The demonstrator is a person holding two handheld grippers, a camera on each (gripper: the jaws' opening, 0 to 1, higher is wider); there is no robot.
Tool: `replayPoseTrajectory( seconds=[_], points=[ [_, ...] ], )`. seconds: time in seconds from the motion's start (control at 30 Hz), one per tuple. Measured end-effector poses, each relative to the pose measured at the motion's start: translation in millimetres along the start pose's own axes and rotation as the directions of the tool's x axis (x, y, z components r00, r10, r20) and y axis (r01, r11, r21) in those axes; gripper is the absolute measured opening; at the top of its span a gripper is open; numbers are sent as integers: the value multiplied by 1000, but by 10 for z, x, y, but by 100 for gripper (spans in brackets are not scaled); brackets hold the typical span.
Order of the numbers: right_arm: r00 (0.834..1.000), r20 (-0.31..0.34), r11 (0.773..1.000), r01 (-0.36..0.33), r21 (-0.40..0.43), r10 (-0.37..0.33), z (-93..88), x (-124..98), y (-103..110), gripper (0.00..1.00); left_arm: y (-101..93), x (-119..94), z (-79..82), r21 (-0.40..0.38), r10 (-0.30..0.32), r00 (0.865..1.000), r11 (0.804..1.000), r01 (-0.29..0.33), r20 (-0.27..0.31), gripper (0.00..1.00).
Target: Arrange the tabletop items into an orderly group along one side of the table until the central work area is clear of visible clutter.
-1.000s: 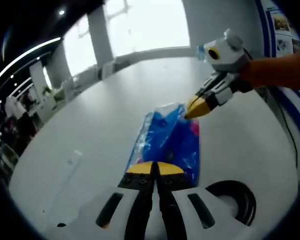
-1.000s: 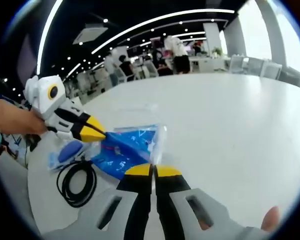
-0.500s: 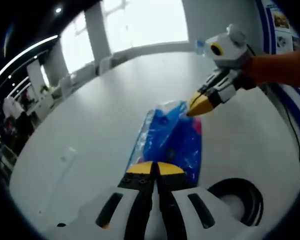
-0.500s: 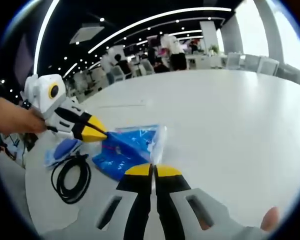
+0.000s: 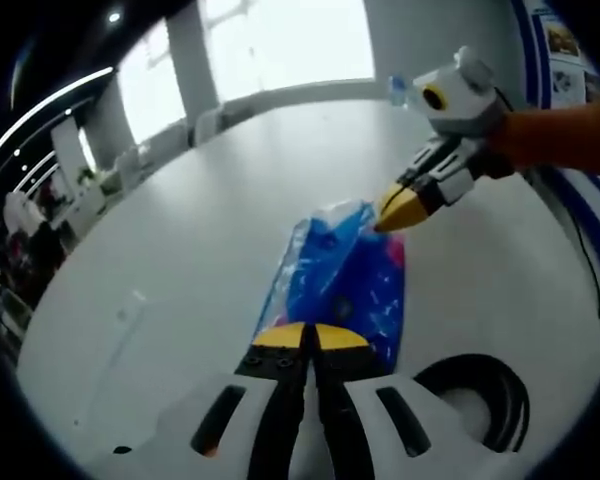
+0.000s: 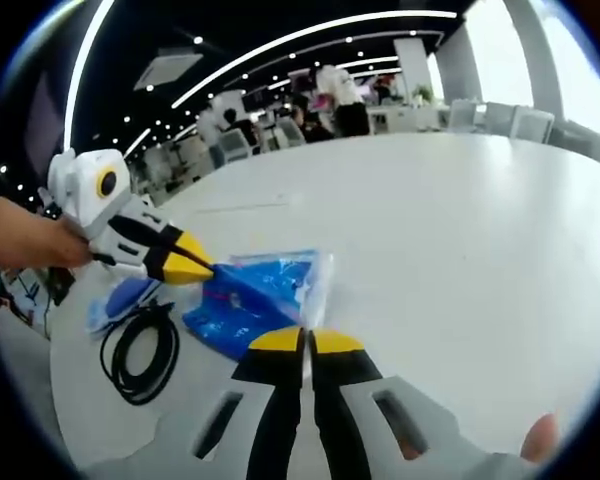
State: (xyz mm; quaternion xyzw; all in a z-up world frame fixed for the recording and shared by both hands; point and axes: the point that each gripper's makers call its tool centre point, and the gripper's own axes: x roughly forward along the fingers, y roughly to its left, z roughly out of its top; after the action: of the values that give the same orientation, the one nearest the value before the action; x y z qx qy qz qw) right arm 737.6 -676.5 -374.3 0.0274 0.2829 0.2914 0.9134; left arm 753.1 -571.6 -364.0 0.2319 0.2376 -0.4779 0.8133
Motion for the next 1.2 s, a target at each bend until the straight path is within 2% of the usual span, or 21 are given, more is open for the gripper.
replayPoseTrajectory(
  seconds=[0.23, 0.73, 1.2],
  points=[
    [1000, 2, 1000, 0, 4, 0, -6, -10, -2, 3, 0, 0, 2, -1, 1, 1000, 1000, -1, -2, 0],
    [1000, 10, 1000, 6, 6, -6, 8, -24, -16, 5, 61, -20, 5, -20, 21, 1000, 1000, -21, -5, 13],
    [999, 31, 999, 23, 25, -24, 72, -130, -36, 7, 121, -149, 56, -58, 42, 999, 997, -42, 7, 21]
  ],
)
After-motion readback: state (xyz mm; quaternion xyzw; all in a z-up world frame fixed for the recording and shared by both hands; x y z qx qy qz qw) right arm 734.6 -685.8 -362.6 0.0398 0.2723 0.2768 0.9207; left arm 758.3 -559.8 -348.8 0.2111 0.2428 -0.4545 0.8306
